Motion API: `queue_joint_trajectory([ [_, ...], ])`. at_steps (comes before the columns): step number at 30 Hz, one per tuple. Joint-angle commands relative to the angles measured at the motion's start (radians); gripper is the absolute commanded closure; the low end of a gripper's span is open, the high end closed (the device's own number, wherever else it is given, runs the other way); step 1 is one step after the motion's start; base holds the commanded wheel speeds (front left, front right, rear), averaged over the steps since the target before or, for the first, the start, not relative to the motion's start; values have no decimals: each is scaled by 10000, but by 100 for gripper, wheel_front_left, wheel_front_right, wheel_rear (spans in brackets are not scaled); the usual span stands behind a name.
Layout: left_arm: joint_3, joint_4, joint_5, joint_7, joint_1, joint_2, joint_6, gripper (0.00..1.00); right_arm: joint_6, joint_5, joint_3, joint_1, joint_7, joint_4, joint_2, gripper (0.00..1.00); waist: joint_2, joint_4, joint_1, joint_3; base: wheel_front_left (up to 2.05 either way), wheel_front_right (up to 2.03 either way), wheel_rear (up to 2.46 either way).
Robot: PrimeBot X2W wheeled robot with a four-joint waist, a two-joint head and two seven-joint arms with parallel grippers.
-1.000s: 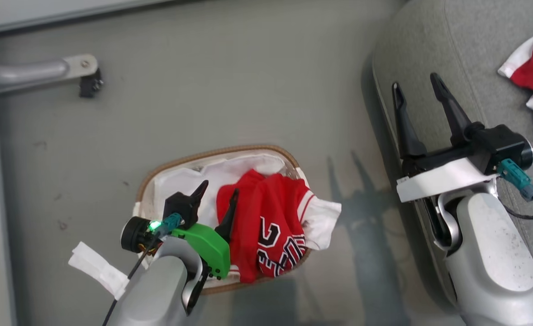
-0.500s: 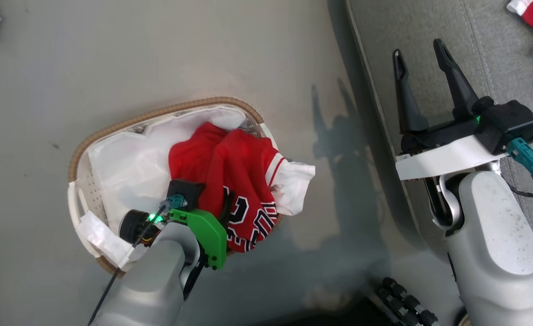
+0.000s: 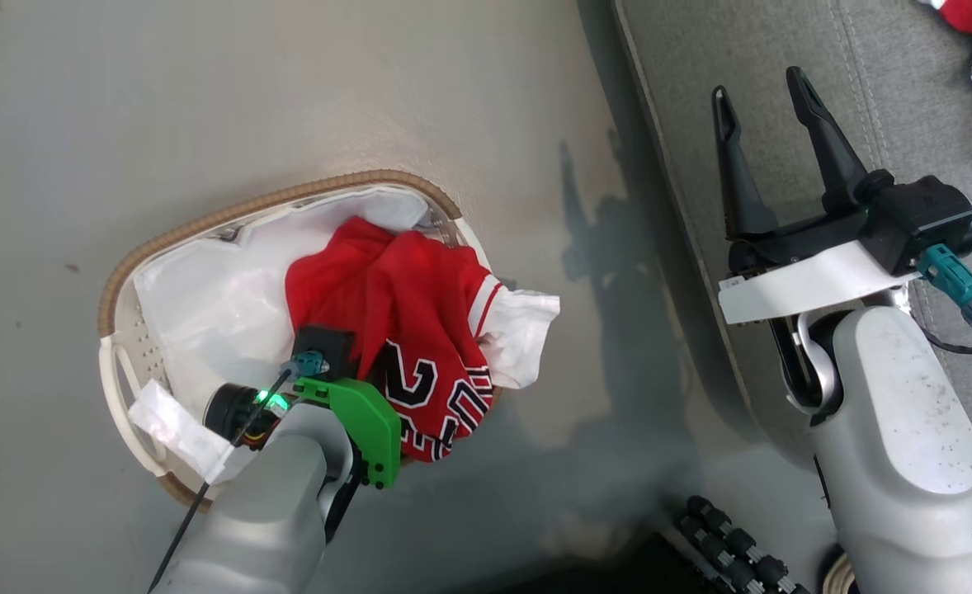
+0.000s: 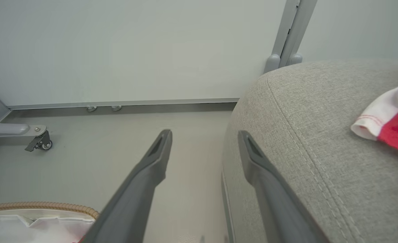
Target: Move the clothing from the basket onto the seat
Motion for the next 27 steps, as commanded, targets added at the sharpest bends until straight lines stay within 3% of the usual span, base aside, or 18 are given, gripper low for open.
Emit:
queue_joint_trajectory([
  [1, 6, -29, -157, -71, 158, 61, -22, 100, -14, 20, -4, 16, -20, 61, -29, 0, -1, 234, -1, -509, 0, 0, 0],
  [6, 288, -617, -298, -135, 314, 50, 85, 100, -14, 70, -62, 331, -20, 313, -32, 0, -1, 587, -1, -1553, 0, 0, 0],
  [10, 1150, -1848, 336, -131, 766, 183, 385, 100, -14, 118, -167, 662, -20, 535, -34, 0, -1, 974, -1, -2515, 0, 0, 0],
  [17, 2861, -4141, 1663, -122, 1694, 233, 178, 100, -14, 200, -397, 1508, -22, 881, -35, 0, -1, 1676, -1, -4063, 0, 0, 0],
  [27, 4026, -6468, 3069, -123, 2217, 106, 3, 100, -14, 261, -498, 2616, -20, 1235, -37, 0, -1, 2191, -1, -5539, 0, 0, 0],
])
